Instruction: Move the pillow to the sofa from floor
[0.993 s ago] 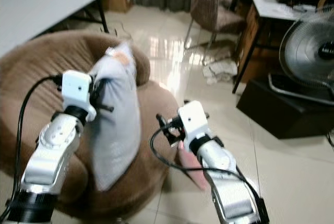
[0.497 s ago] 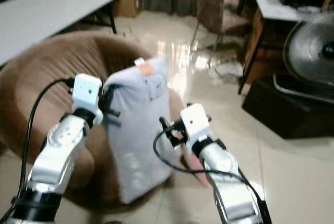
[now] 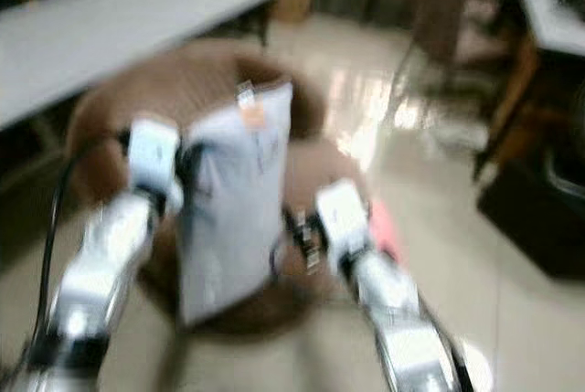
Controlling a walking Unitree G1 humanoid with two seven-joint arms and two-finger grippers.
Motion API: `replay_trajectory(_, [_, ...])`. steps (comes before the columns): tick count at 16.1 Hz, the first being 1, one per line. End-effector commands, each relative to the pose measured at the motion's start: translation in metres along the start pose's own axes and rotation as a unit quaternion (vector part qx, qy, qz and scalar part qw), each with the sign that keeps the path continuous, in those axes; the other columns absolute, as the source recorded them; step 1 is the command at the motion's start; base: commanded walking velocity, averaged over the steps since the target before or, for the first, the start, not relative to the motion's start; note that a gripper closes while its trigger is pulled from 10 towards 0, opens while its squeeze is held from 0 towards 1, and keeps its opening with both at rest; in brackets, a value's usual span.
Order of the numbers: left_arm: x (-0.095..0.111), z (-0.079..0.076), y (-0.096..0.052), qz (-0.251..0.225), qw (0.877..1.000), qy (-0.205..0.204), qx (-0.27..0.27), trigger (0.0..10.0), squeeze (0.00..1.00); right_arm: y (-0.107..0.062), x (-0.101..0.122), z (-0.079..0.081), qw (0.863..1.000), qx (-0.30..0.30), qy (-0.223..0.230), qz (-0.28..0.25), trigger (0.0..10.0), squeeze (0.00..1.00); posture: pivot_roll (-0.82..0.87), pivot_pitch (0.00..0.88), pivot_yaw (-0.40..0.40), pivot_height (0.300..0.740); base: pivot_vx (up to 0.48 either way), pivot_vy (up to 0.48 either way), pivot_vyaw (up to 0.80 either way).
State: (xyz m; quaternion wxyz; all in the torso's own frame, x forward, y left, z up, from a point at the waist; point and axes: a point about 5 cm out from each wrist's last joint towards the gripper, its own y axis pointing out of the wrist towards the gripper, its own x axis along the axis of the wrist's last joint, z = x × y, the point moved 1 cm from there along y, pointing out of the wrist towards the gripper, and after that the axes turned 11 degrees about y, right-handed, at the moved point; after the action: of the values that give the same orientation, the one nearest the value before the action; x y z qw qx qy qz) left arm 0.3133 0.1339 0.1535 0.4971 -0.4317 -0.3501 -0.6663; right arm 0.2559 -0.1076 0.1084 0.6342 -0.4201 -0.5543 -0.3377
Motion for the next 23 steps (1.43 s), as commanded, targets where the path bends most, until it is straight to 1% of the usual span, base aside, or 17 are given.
replay_trajectory(1, [0.013, 0.004, 0.004, -0.026, 1.000, 0.002, 0.007, 10.0, 0.00, -0.001, 0.007, -0.004, 1.000, -0.008, -0.004, -0.013, 10.0, 0.00, -0.06, 0.016, 0.036, 0.740, 0.345, 0.000, 0.00])
replay_trajectory(8, [0.011, 0.004, 0.005, -0.023, 1.000, 0.001, 0.004, 10.0, 0.00, -0.002, 0.005, -0.005, 1.000, -0.014, 0.000, -0.009, 10.0, 0.00, -0.07, 0.032, 0.042, 0.740, 0.337, 0.000, 0.00])
replay_trajectory(9, [0.011, 0.004, 0.005, -0.022, 1.000, -0.004, 0.006, 10.0, 0.00, -0.003, 0.005, -0.005, 1.000, -0.014, 0.001, -0.009, 10.0, 0.00, -0.07, 0.033, 0.042, 0.740, 0.000, 0.000, 0.00])
replay_trajectory(10, [0.008, 0.002, 0.007, -0.012, 1.000, 0.002, 0.001, 10.0, 0.00, -0.004, 0.004, -0.005, 1.000, -0.015, 0.001, -0.008, 10.0, 0.00, -0.07, 0.034, 0.041, 0.740, 0.000, 0.000, 0.00])
replay_trajectory(12, [0.007, -0.003, 0.013, -0.014, 1.000, 0.010, -0.025, 10.0, 0.00, -0.004, 0.004, -0.005, 1.000, -0.014, 0.002, -0.005, 10.0, 0.00, -0.07, 0.038, 0.040, 0.740, 0.000, 0.000, 0.00])
replay_trajectory(13, [0.006, -0.006, 0.018, -0.013, 0.999, 0.013, -0.041, 10.0, 0.00, -0.005, 0.003, -0.004, 1.000, -0.013, 0.001, -0.002, 10.0, 0.00, -0.07, 0.044, 0.042, 0.740, 0.000, 0.000, 0.00])
replay_trajectory(14, [0.000, -0.009, 0.031, 0.004, 0.998, 0.021, -0.053, 10.0, 0.00, -0.006, 0.001, -0.005, 1.000, -0.018, -0.002, 0.004, 10.0, 0.00, -0.08, 0.059, 0.050, 0.740, 0.000, 0.000, 0.00])
replay_trajectory(15, [-0.004, -0.013, 0.039, 0.016, 0.998, 0.028, -0.060, 10.0, 0.00, -0.009, 0.000, -0.005, 1.000, -0.018, -0.003, 0.006, 10.0, 0.00, -0.09, 0.073, 0.053, 0.740, 0.000, 0.000, 0.00])
replay_trajectory(16, [-0.005, -0.014, 0.041, 0.020, 0.997, 0.029, -0.062, 10.0, 0.00, -0.010, 0.000, -0.004, 1.000, -0.018, -0.003, 0.006, 10.0, 0.00, -0.09, 0.073, 0.053, 0.740, 0.000, 0.000, 0.00])
replay_trajectory(17, [-0.010, -0.016, 0.049, 0.034, 0.997, 0.039, -0.061, 10.0, 0.00, -0.013, -0.001, -0.002, 1.000, -0.015, -0.003, 0.010, 10.0, 0.00, -0.09, 0.090, 0.055, 0.740, 0.000, 0.000, 0.00])
replay_trajectory(18, [-0.016, -0.017, 0.057, 0.053, 0.996, 0.038, -0.056, 10.0, 0.00, -0.015, -0.003, 0.000, 1.000, -0.013, -0.003, 0.014, 10.0, 0.00, -0.11, 0.107, 0.057, 0.740, 0.000, 0.000, 0.00])
replay_trajectory(20, [-0.024, -0.013, 0.067, 0.080, 0.995, 0.043, -0.033, 10.0, 0.00, -0.017, -0.004, 0.003, 1.000, -0.011, -0.003, 0.020, 10.0, 0.00, -0.12, 0.122, 0.059, 0.740, 0.000, 0.000, 0.00])
replay_trajectory(21, [-0.030, -0.004, 0.073, 0.103, 0.993, 0.050, 0.001, 10.0, 0.00, -0.020, -0.005, 0.005, 1.000, -0.009, -0.002, 0.024, 10.0, 0.00, -0.13, 0.134, 0.059, 0.740, 0.000, 0.000, 0.00])
replay_trajectory(22, [-0.033, 0.002, 0.075, 0.114, 0.992, 0.052, 0.019, 10.0, 0.00, -0.022, -0.006, 0.007, 1.000, -0.008, -0.002, 0.026, 10.0, 0.00, -0.14, 0.141, 0.060, 0.740, 0.000, 0.000, 0.00])
replay_trajectory(23, [-0.037, 0.016, 0.077, 0.134, 0.988, 0.061, 0.053, 10.0, 0.00, -0.024, -0.006, 0.008, 0.999, -0.004, -0.004, 0.031, 10.0, 0.00, -0.15, 0.149, 0.058, 0.740, 0.000, 0.000, 0.00])
